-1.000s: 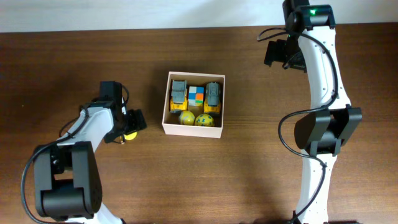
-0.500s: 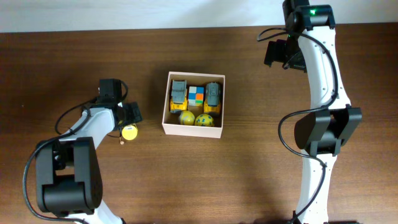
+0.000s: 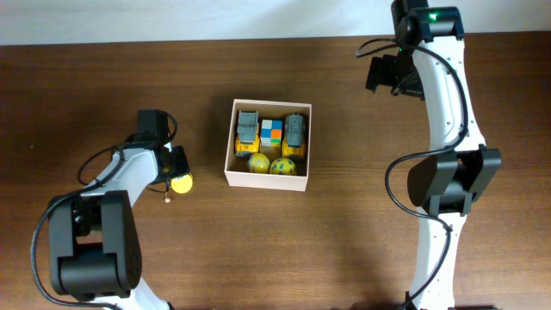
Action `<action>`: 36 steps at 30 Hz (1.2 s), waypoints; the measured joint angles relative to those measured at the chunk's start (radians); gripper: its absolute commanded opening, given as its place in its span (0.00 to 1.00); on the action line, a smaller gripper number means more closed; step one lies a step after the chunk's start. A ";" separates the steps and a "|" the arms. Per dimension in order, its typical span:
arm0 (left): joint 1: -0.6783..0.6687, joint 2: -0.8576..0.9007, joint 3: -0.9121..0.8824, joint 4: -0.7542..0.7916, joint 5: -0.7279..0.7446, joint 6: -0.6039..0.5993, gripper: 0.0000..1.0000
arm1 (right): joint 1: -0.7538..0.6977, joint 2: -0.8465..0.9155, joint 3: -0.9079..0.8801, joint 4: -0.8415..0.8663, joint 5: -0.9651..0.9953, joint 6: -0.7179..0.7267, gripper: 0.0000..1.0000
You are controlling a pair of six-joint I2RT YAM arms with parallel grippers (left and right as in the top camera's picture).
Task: Pack container
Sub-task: 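Close the left gripper on the wooden stick and lift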
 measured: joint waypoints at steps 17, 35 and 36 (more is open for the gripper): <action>0.006 -0.001 0.000 -0.002 0.003 -0.055 0.15 | 0.000 0.000 0.000 0.000 0.000 0.000 0.99; 0.009 0.021 0.053 -0.033 0.097 -0.088 0.14 | 0.000 0.000 0.000 0.000 0.000 -0.001 0.99; 0.009 0.027 0.070 -0.052 0.101 -0.088 0.14 | 0.000 0.000 0.000 0.000 0.000 0.000 0.99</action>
